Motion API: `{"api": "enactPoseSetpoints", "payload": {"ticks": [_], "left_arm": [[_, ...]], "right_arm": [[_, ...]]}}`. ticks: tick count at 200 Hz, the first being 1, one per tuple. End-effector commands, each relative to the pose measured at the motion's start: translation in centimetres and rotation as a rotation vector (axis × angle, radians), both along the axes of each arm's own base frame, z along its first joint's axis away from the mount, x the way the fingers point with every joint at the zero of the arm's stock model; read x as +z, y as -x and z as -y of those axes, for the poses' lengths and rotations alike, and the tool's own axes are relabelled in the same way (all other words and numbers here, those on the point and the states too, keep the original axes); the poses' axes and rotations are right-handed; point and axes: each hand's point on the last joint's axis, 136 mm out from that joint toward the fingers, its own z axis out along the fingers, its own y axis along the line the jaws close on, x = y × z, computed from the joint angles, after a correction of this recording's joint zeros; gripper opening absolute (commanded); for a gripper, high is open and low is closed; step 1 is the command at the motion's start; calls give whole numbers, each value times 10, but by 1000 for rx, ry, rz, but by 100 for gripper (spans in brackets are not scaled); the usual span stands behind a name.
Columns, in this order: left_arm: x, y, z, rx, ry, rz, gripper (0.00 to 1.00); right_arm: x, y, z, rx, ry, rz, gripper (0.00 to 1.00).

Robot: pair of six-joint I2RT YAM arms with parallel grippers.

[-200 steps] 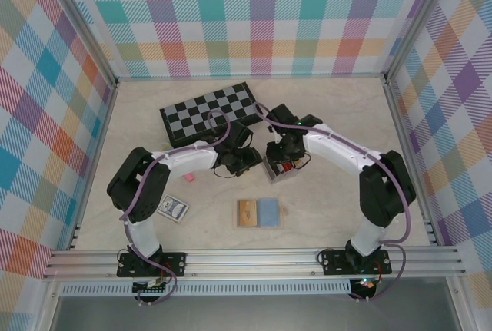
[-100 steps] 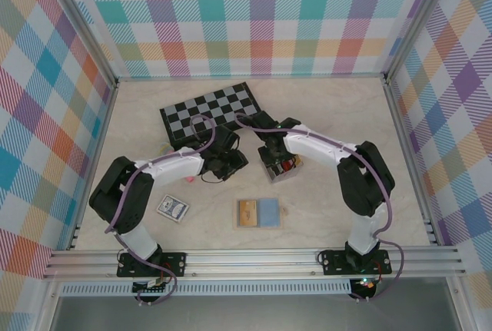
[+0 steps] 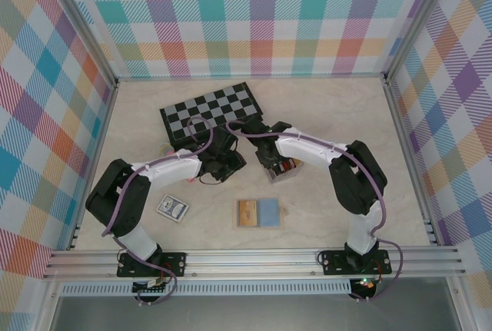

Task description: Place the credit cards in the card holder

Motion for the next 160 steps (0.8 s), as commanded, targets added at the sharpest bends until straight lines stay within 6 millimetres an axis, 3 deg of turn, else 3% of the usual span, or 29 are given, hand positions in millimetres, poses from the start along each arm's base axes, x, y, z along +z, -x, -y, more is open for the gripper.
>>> {"api": "enactPoseSetpoints", "payload": {"ticks": [1,26,101,160], "left_arm": [[11,-6,-1,15,26,38,49],[10,-5,-1,14,27,36,50],[9,-5,2,8,39,32,50],[11,-4,3,0,45,33,50]], "right_arm": [[19,-3,5,2,24,40,33],[17,-2,7,-1,29,33,24],[23,-2,9,-3,34,49,11],[38,0,10,-11,9,60,10]]}}
